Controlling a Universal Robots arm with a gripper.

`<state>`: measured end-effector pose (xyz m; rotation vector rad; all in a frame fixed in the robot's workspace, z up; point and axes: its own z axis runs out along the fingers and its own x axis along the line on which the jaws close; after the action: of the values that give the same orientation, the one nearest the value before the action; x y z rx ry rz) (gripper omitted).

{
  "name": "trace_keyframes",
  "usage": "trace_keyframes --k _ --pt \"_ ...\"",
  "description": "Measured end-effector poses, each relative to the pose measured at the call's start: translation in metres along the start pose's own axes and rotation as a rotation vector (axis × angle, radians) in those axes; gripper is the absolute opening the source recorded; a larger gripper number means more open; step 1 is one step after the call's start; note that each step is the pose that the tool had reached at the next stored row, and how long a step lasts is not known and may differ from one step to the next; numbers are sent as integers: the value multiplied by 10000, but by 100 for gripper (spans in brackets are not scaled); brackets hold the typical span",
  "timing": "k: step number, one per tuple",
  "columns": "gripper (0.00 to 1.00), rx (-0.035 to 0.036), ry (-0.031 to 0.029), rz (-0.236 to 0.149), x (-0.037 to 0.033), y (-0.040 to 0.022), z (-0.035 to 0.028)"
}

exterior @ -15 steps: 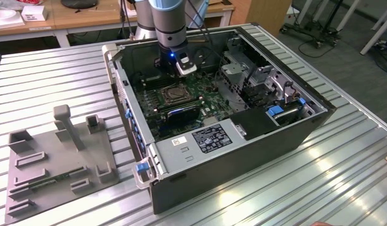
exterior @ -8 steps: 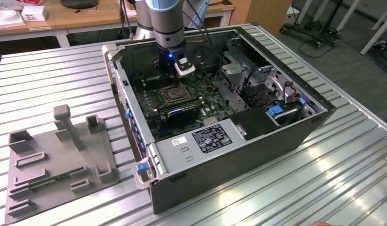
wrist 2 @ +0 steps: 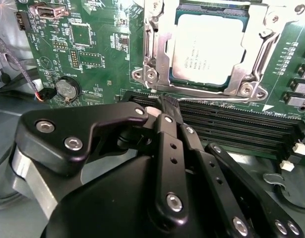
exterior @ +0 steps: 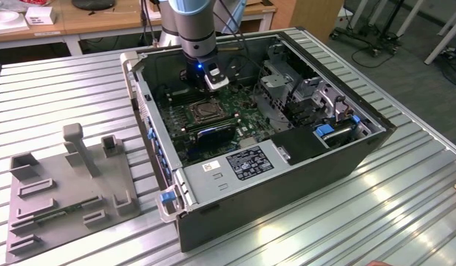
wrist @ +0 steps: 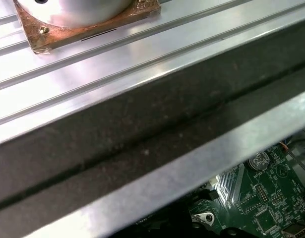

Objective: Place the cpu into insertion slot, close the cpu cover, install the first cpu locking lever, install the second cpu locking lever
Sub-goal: 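Install the first cpu locking lever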

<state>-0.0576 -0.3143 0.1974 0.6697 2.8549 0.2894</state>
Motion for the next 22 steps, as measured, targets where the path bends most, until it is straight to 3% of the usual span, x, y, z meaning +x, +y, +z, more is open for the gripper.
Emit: trace_keyframes --k 12,22 --pt "10 -56 -99 -17 24 28 5" --pt "10 -118 -242 -42 56 20 8"
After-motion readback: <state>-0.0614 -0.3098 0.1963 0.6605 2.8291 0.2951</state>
